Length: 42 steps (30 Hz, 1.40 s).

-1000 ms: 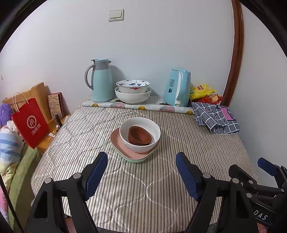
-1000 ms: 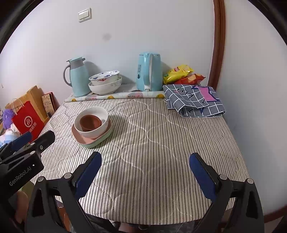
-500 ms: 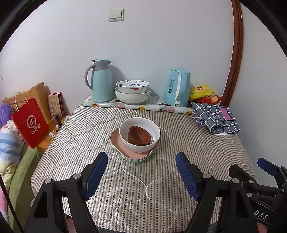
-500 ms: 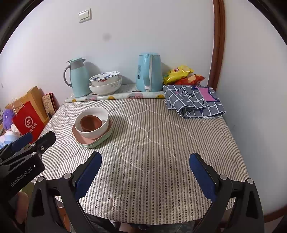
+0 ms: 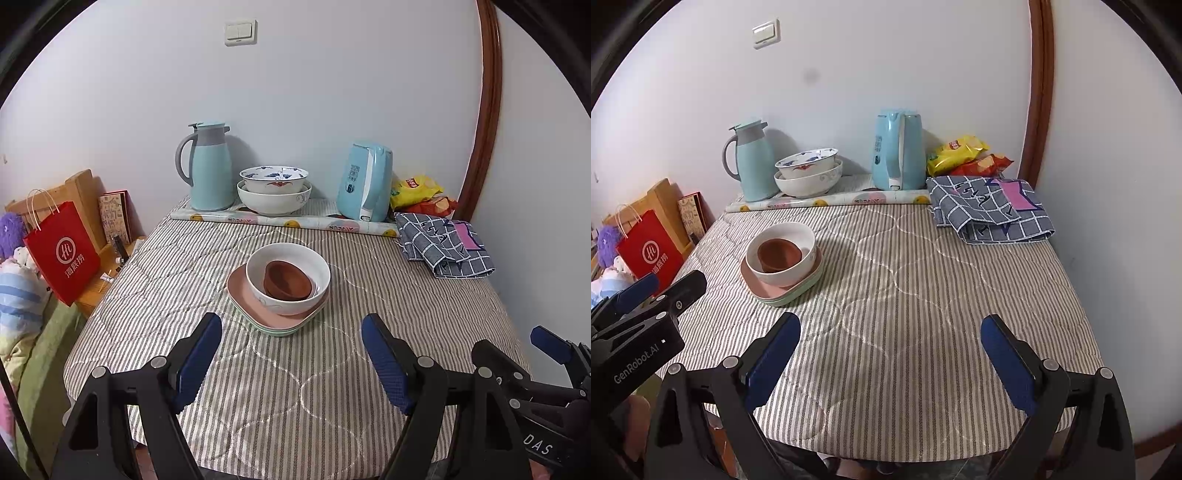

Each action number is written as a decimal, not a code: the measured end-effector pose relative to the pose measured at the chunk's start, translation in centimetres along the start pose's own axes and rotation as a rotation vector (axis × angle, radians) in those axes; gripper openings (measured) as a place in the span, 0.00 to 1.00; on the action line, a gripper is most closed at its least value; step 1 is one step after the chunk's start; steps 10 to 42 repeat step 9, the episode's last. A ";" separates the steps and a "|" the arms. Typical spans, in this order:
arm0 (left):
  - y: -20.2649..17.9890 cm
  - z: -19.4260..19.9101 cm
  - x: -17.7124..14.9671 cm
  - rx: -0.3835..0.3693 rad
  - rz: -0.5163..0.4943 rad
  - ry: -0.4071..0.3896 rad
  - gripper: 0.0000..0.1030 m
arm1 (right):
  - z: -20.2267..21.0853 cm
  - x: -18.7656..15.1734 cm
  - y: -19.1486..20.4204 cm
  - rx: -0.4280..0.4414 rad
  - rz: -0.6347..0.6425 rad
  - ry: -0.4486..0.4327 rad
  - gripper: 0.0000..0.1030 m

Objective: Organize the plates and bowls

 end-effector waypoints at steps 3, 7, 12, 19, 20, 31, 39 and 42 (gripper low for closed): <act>0.1 0.0 0.0 -0.001 0.001 -0.001 0.75 | 0.0 0.0 -0.1 0.001 -0.002 0.000 0.94; 0.1 0.1 0.0 0.000 -0.003 -0.007 0.75 | 0.0 0.0 0.0 0.001 -0.002 0.001 0.94; 0.0 0.1 0.0 -0.002 -0.005 -0.007 0.75 | 0.0 0.0 0.0 0.002 -0.004 0.000 0.94; 0.0 0.1 0.0 -0.002 -0.005 -0.007 0.75 | 0.0 0.0 0.0 0.002 -0.004 0.000 0.94; 0.0 0.1 0.0 -0.002 -0.005 -0.007 0.75 | 0.0 0.0 0.0 0.002 -0.004 0.000 0.94; 0.0 0.1 0.0 -0.002 -0.005 -0.007 0.75 | 0.0 0.0 0.0 0.002 -0.004 0.000 0.94; 0.0 0.1 0.0 -0.002 -0.005 -0.007 0.75 | 0.0 0.0 0.0 0.002 -0.004 0.000 0.94; 0.0 0.1 0.0 -0.002 -0.005 -0.007 0.75 | 0.0 0.0 0.0 0.002 -0.004 0.000 0.94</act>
Point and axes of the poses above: each gripper's, at about its wrist camera, not at the fingertips, and z roughly against the way its jaws point, y to its left, x to its top, the point moved 10 cm from there along -z, roughly the way its jaws point, and after that the axes turned 13 degrees about -y, right-handed, at the moved point
